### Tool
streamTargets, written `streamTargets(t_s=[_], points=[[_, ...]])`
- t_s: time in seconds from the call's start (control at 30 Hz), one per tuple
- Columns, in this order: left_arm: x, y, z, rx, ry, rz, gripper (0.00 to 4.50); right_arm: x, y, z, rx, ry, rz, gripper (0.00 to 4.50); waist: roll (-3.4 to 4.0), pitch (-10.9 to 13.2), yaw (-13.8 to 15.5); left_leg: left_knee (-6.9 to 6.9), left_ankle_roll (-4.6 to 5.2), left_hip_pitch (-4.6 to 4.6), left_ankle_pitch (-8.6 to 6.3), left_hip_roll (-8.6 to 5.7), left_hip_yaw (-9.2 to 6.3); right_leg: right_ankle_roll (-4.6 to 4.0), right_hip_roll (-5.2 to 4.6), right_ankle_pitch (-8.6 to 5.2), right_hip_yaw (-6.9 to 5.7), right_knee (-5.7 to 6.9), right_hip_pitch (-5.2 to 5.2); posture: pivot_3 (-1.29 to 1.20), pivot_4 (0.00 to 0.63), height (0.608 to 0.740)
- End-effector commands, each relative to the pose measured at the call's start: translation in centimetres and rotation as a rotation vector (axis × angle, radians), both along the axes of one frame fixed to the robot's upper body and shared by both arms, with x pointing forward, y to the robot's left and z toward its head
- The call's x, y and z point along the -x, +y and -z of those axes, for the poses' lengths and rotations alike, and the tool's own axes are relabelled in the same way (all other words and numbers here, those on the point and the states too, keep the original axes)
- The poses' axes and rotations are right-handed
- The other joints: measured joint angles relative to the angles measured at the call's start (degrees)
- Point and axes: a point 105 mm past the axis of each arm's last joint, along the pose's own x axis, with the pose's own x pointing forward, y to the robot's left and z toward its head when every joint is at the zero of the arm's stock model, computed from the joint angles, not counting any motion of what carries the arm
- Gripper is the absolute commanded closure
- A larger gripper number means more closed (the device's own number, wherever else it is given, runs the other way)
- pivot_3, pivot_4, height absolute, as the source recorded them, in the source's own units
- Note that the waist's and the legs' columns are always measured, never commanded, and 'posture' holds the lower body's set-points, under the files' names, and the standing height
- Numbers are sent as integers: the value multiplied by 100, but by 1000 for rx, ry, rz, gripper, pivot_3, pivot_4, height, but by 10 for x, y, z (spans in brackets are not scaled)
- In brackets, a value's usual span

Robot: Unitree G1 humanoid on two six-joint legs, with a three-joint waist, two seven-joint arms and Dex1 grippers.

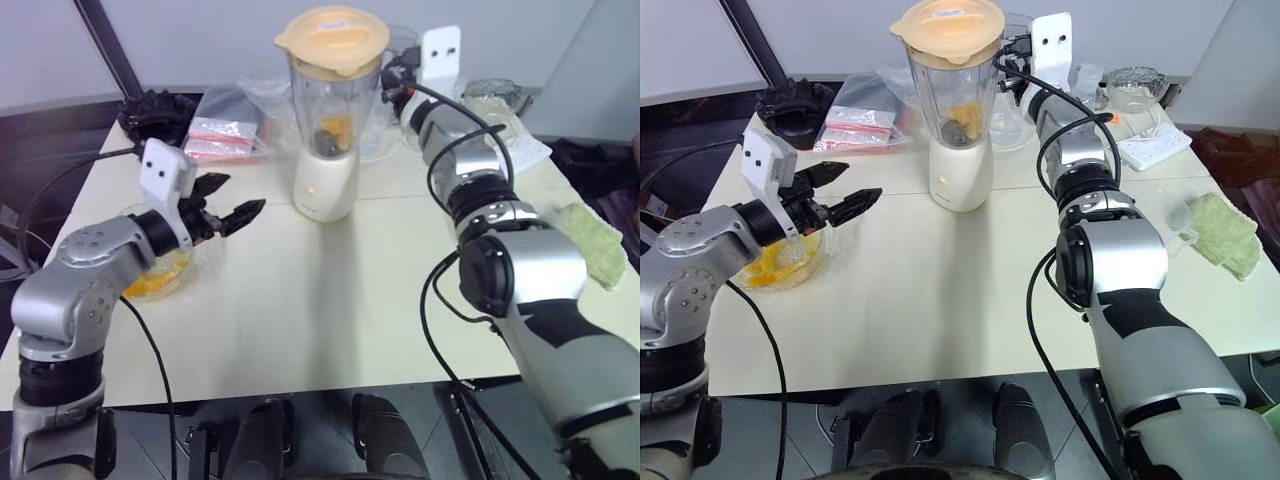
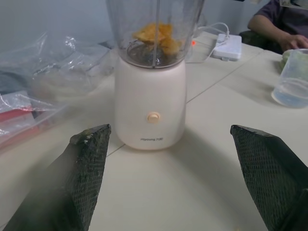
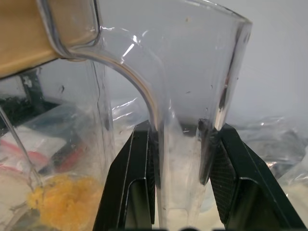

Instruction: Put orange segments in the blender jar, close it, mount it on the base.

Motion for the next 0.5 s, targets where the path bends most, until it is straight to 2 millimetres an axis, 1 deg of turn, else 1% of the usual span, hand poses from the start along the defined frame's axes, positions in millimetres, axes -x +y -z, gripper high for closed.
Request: streamTargets(t_s=[0.03, 0.13, 0.33, 0.5], points=[[3, -1, -9, -8, -49, 4, 348, -1, 8, 13, -28, 105, -34, 3554, 0, 0, -4, 0, 0, 4, 0, 1, 0, 0, 1, 0, 0, 0, 3, 0, 150, 740], [3, -1, -8, -14, -48, 1, 348, -2, 11, 14, -29, 152, -34, 3554, 0, 0, -5, 0, 0, 7, 0, 2, -2, 0, 2, 0, 0, 2, 4, 0, 150, 740], [1, 0, -8, -14, -51, -6, 348, -2, 9, 17, -21, 214, -7, 3554, -3, -2, -5, -2, 0, 7, 0, 3, -2, -1, 3, 0, -1, -1, 4, 0, 150, 740], [-1, -2, -8, -14, -51, 3, 348, -2, 9, 33, 6, 250, -9, 3554, -4, -3, -9, -2, 0, 8, 0, 3, -2, -1, 3, -1, -1, -1, 5, 0, 150, 740]])
